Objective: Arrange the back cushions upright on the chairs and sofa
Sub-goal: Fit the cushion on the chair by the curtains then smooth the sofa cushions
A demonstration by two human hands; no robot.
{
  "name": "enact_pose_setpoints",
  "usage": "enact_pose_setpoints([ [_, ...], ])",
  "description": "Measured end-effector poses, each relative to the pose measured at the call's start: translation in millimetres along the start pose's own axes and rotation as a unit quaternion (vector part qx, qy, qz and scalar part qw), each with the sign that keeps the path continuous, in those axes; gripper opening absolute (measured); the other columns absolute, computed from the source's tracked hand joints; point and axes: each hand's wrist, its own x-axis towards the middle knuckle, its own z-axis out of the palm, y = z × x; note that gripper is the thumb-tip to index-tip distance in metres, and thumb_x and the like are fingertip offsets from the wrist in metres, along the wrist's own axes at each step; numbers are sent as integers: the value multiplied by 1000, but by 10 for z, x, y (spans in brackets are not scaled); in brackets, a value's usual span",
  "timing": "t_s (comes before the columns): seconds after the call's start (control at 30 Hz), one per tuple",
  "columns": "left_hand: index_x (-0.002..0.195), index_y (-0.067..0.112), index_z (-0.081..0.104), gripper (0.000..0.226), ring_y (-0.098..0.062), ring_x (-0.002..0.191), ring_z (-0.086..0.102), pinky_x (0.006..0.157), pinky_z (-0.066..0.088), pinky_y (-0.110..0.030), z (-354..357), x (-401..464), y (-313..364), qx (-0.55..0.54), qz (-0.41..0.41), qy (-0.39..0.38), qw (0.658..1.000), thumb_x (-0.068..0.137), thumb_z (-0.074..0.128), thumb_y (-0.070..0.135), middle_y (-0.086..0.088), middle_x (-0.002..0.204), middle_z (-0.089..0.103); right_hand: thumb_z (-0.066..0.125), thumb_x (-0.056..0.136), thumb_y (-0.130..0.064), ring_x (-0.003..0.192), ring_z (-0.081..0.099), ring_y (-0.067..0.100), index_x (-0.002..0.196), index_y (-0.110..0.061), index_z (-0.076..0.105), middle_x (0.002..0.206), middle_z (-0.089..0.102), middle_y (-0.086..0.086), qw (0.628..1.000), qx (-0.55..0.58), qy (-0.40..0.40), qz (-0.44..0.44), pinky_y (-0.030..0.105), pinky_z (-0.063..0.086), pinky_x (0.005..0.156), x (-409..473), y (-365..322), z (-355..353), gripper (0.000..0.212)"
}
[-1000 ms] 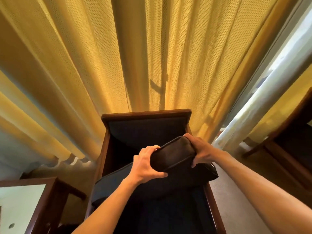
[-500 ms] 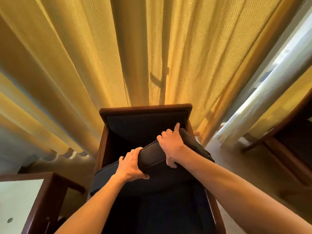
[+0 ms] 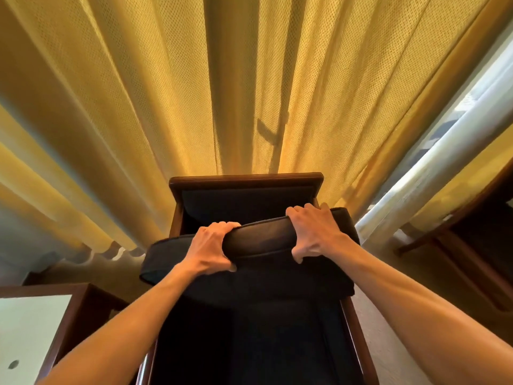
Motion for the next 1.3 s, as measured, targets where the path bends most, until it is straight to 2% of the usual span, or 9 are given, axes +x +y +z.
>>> enact_pose_setpoints([
  [0.23,136,32,44,93,-15,105,50,88,37,-38,-307,589,-42,110,18,-34,993,51,71,55,8,117,57,77,51,-54,110,50,22,122,-24,45,117,55,-3,994,102,44,15,47,38,95,430,301,336,83],
  [0.43,135,30,47,82,-17,103,51,81,40,-36,168,916,-15,163,12,-20,986,58,73,40,6,112,59,74,58,-52,108,52,23,124,-24,47,119,56,-2,994,73,80,-2,47,40,93,750,585,869,77],
  [0.63,129,25,54,87,-23,92,53,73,45,-38,642,1121,-123,199,6,-8,980,45,77,38,1,102,59,78,48,-54,100,56,26,123,-20,50,115,59,2,996,54,65,-2,46,43,84,1040,795,1402,87],
  [0.8,135,27,47,95,-23,99,52,85,46,-41,893,1249,-415,204,-12,-34,978,47,81,42,1,112,56,76,52,-50,113,53,28,132,-20,44,126,54,3,998,56,34,-4,51,39,94,1296,715,1703,92],
  [0.93,149,26,34,100,-27,130,43,110,33,-49,914,1320,-572,200,-37,0,979,63,83,38,-3,140,47,80,58,-48,140,32,32,150,-19,30,148,38,8,997,42,40,44,67,16,113,1554,782,1683,109],
  [1.0,151,22,34,89,-29,142,33,117,25,-53,893,1332,-638,190,-80,38,978,74,78,32,-8,152,38,78,69,-33,150,11,34,156,-18,18,160,20,12,995,58,44,73,71,-2,111,1620,738,1661,107],
  [1.07,152,18,32,79,-29,147,25,119,21,-53,896,1360,-662,162,-139,67,975,85,70,31,-10,158,31,74,71,-14,152,-3,35,158,-16,11,165,5,14,995,67,60,47,70,-10,110,1680,525,1631,107],
  [1.17,156,23,14,75,-25,151,5,121,6,-53,991,1467,-567,127,-145,11,981,94,57,27,-3,164,11,71,73,-6,151,-16,27,158,-18,-2,165,-13,3,992,110,44,-50,62,-13,114,1804,95,1636,112],
  [1.3,156,30,-4,103,-22,150,-13,120,-7,-50,992,1639,-586,144,-137,-40,979,80,65,19,2,165,-8,67,77,-14,151,-16,17,158,-21,-3,165,-12,-5,988,149,28,-43,55,-16,115,2080,-10,1648,107],
])
